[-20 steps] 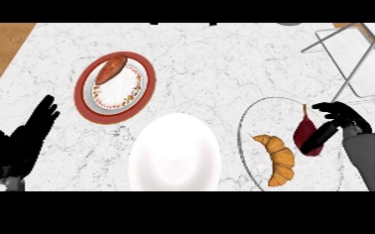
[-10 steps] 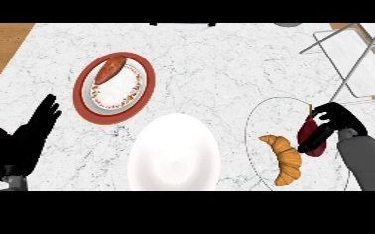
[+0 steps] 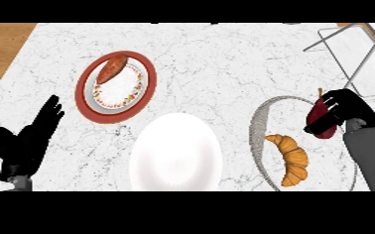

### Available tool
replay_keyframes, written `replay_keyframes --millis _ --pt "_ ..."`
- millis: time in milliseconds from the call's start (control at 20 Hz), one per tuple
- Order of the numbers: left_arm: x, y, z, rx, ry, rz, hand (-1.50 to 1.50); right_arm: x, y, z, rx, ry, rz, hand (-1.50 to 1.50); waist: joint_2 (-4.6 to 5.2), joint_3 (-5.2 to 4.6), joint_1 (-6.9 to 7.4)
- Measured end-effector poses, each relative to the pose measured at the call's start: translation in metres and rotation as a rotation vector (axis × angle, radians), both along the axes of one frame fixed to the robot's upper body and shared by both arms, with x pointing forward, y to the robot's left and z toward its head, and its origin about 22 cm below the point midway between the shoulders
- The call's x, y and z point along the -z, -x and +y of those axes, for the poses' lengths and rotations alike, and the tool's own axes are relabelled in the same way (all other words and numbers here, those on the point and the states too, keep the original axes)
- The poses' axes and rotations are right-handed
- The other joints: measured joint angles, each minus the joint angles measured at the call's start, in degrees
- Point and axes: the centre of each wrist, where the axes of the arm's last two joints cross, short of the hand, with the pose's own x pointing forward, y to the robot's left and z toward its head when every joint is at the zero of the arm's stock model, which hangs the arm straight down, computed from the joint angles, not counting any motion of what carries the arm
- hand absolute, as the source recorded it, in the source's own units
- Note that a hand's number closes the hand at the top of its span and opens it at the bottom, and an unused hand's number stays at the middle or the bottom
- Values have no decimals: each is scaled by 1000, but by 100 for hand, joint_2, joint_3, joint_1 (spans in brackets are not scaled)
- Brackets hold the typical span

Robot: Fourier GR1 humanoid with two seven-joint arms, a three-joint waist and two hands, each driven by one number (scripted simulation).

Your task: Pick the pear from the placemat and place it in the tiered shelf

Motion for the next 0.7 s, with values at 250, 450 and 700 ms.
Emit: replay_keyframes --millis 250,450,700 --pt "-8 -14 -9 44 -2 -12 0 -45 -47 25 228 207 -131 150 76 6 258" --pt "-7 -17 -12 51 -5 -13 0 -82 -80 57 296 320 -236 150 90 7 331" --pt "-8 -20 -8 38 -5 -6 0 -127 -104 96 320 358 -373 150 57 10 238"
